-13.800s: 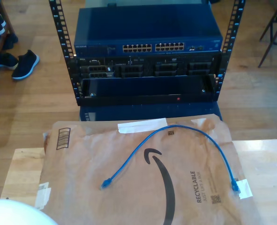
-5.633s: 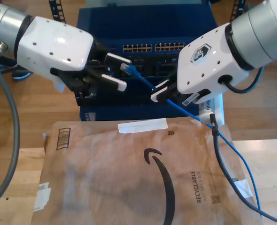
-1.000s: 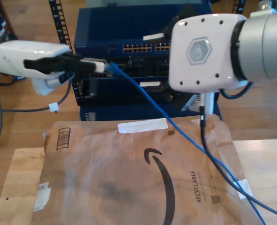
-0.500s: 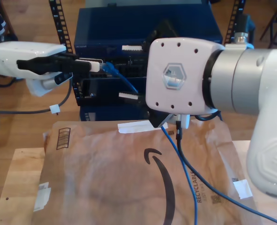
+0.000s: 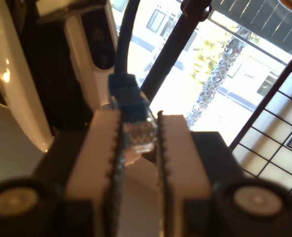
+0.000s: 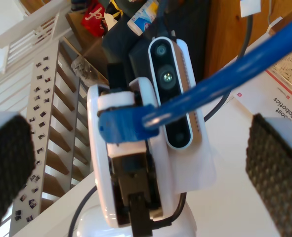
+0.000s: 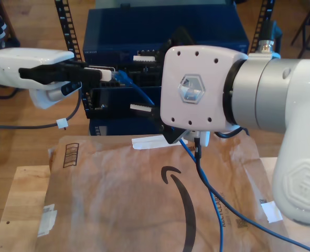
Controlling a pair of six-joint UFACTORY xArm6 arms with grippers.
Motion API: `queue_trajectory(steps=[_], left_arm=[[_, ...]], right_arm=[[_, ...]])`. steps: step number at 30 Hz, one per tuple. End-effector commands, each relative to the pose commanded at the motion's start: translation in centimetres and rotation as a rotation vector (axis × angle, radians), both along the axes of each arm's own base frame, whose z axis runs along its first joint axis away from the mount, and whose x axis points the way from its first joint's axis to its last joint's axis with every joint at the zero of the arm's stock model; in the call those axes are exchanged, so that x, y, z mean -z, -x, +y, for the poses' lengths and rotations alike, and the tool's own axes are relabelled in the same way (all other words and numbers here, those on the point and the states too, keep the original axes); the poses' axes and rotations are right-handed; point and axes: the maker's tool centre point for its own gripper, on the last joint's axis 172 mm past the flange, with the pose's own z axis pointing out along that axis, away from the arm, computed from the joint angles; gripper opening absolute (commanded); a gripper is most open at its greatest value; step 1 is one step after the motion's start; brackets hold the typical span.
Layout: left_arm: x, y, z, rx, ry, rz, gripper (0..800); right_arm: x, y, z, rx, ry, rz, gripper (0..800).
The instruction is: Grab the cable and plug it in
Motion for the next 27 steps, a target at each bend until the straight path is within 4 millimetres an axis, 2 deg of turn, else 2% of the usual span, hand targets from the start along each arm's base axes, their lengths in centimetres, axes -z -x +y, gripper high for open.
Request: queue_trajectory(steps=[4,10,19,21,23,27], left_arm=[[0.0,0.0,0.0,0.003,0.002,0.002,0],[-1.1,0.4,0.0,0.028,0.056,0.036,0],[0.0,-0.1,0.4,0.039,0.077,0.104,1],[-0.6,-0.4,0.7,0.052,0.133,0.115,1],[-1.4,-0.6,1.0,0.051,0.174,0.122,0],[-1.6,-0.5,1.0,0.057,0.178,0.127,1]], right_arm=[[0.4,0.0,0.4,-0.005,0.005,0.003,570],[0.2,0.3,0.9,-0.008,-0.002,-0.009,577],[-1.3,1.2,2.8,-0.031,0.002,-0.119,584],[-1.1,1.6,3.3,-0.042,0.015,-0.142,585],[-1.7,1.3,3.1,-0.027,0.01,-0.178,585],[-1.3,1.2,2.9,-0.017,0.009,-0.188,585]])
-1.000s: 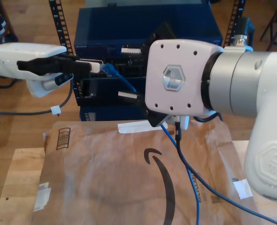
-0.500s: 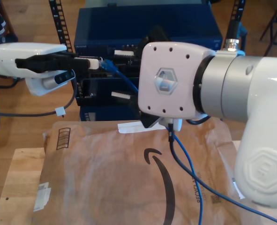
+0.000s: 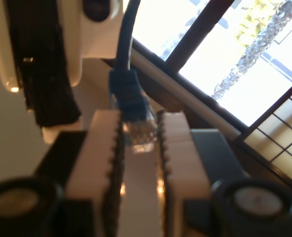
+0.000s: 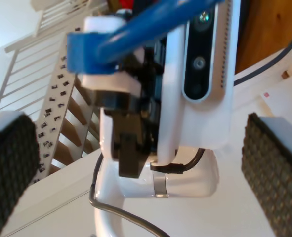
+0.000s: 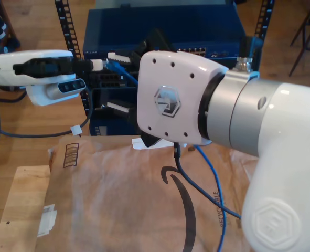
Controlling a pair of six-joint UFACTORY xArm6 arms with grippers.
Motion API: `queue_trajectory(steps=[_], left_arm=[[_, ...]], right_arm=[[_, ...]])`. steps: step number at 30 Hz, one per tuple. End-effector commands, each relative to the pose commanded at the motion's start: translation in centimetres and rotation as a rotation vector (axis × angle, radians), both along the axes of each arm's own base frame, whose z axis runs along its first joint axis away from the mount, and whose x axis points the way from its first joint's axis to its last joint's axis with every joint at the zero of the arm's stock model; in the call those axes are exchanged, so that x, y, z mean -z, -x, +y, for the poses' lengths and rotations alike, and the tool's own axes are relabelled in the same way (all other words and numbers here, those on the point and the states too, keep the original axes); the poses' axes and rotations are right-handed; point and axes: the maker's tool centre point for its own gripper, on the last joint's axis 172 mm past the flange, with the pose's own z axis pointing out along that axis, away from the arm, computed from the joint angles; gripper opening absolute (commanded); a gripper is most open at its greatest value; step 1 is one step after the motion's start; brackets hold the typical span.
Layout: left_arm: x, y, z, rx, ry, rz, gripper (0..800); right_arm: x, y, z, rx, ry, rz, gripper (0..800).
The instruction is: Grab the cable and plug it in
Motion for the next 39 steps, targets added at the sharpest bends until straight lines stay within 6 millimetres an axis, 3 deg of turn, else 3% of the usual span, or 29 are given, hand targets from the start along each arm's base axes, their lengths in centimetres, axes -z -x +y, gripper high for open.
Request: queue_trajectory(steps=[10,19,32,39], left_arm=[[-0.2,0.7,0.0,0.026,0.012,0.003,0],[0.1,1.0,0.0,0.029,0.018,0.015,0],[0.0,1.5,0.0,0.044,0.024,0.018,1],[-0.2,1.9,0.0,0.053,0.029,0.016,0]], right_arm=[[-1.2,-0.3,-0.4,0.016,-0.007,-0.055,577],[-0.6,-0.2,-0.4,0.014,0.001,-0.05,517],[-1.2,-0.5,-0.7,0.033,-0.016,-0.072,386],[-0.8,-0.5,-0.6,0.033,-0.012,-0.068,365]])
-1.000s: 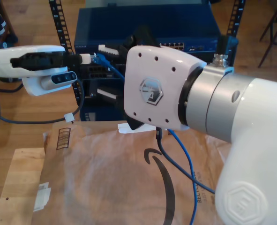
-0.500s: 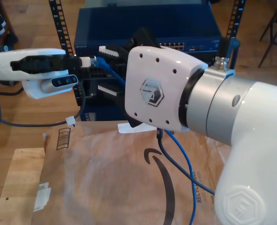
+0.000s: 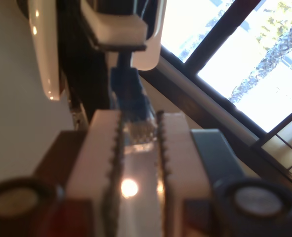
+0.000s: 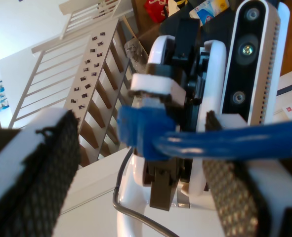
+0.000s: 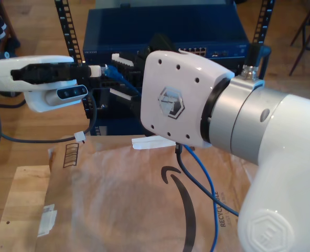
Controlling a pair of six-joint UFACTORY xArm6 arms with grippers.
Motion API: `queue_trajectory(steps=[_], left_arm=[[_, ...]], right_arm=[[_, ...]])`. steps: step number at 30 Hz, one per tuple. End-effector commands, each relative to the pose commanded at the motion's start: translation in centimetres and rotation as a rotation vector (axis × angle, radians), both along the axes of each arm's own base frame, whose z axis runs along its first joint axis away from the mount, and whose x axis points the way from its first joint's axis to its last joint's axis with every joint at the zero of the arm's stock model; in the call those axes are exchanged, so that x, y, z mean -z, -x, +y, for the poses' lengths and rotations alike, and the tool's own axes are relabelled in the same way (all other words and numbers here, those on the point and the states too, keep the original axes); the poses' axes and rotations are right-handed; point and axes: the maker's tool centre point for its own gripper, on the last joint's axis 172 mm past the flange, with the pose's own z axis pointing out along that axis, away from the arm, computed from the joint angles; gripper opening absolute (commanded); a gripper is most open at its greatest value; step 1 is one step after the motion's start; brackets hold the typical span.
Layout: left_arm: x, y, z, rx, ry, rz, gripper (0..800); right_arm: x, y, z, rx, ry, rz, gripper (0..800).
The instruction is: Grab the cable and plug it in
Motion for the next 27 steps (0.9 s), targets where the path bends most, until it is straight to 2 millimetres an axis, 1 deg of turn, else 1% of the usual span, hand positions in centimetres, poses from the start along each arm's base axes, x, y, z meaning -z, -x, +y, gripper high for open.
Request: queue_trajectory(steps=[4,9,14,18,27], left_arm=[[0.0,0.02,-0.05,0.002,0.0,0.0,1],[0.0,0.04,-0.11,0.003,0.0,-0.001,1],[0.0,0.04,-0.11,0.003,0.0,-0.001,1],[-0.02,0.1,-0.16,0.006,0.001,-0.002,1],[-0.1,0.3,-0.31,0.016,0.004,0.0,1]], right_arm=[[0.0,0.0,0.0,0.0,0.0,0.0,361],[0.07,-0.02,-0.03,0.001,-0.001,0.001,303],[0.21,-0.06,0.02,0.001,0.002,0.003,284],[0.37,-0.11,0.06,0.002,0.003,0.006,249],[0.73,-0.25,0.21,0.003,0.007,0.013,246]])
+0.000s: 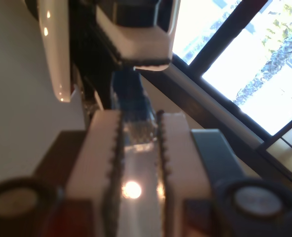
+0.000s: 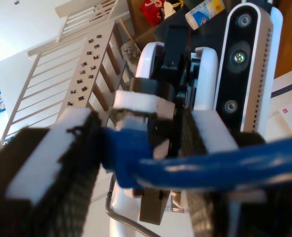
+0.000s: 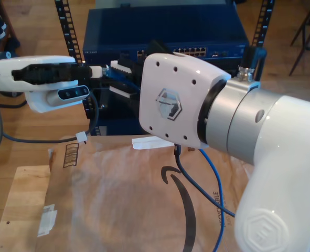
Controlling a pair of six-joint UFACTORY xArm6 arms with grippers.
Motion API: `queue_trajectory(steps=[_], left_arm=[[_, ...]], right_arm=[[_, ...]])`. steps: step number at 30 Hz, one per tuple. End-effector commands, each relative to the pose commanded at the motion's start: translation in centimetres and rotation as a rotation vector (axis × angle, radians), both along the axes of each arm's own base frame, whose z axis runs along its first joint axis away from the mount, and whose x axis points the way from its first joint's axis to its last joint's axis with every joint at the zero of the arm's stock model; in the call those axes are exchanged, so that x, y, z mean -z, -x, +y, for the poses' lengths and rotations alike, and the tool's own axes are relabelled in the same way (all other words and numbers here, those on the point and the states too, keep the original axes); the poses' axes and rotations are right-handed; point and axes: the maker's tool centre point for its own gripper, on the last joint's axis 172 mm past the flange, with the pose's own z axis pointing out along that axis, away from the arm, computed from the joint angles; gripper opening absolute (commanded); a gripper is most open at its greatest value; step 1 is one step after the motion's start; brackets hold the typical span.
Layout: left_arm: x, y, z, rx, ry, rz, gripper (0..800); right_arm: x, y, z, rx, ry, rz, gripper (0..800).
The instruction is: Grab the cable and plug it in
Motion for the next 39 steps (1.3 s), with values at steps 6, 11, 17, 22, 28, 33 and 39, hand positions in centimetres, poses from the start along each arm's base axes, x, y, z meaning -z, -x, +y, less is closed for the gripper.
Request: queue_trajectory(steps=[6,11,17,22,28,33,39], left_arm=[[0.0,0.0,0.0,-0.002,0.0,-0.001,1],[0.4,0.1,0.0,-0.002,0.006,0.012,1],[0.6,0.1,-0.1,-0.002,0.008,0.019,1],[0.6,0.2,-0.1,-0.002,0.009,0.021,1],[0.4,0.5,0.1,0.008,0.018,0.026,472],[0.2,0.4,0.1,0.003,0.013,0.018,744],[2.2,-1.7,3.0,-0.145,-0.187,-0.046,800]], right_arm=[[0.0,0.0,0.0,0.0,0.0,0.0,245],[-0.1,0.0,0.0,-0.001,0.0,-0.002,245],[-0.1,0.0,0.0,-0.001,0.0,-0.002,231],[-0.1,0.0,0.0,0.0,-0.001,-0.003,192],[-1.5,-0.4,-0.7,0.029,-0.032,-0.046,7],[-1.6,-0.3,-0.6,0.026,-0.032,-0.046,0],[0.2,-1.1,0.2,0.026,0.001,-0.02,0]])
